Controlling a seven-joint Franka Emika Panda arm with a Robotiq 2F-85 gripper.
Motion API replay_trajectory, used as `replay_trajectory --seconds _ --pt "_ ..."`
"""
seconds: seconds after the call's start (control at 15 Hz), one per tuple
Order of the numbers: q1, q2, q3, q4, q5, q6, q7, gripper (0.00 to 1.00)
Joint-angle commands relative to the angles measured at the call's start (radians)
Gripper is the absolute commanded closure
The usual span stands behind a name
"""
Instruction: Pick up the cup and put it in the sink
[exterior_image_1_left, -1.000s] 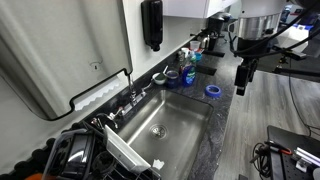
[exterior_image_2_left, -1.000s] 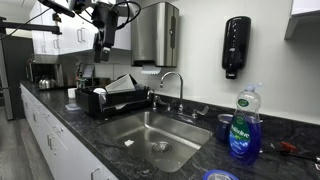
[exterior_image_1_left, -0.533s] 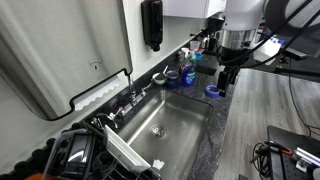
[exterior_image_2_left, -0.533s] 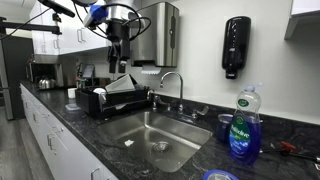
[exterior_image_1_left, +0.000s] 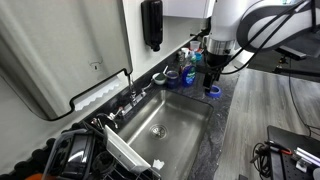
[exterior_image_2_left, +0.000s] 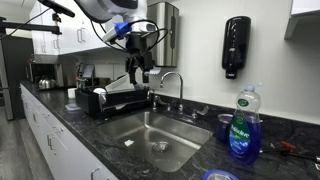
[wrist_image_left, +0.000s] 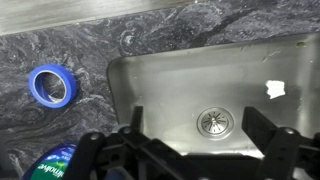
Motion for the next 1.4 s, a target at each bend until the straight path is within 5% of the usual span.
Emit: replay_trajectory --seconds 0.0,0.4,0.87,1.33 --pt "-0.02 0.058 -0.032 0.036 -0.108 0.067 0.018 0.0" --pt "-0.027 0.13 -0.079 0.092 -0.248 0.108 0.082 0.0" --pt "-0.018 0.136 -0.085 0.113 -0.228 0.084 0.118 0.0" --pt "-0.008 0.224 -0.11 0.131 -0.381 0.16 0.327 0.0"
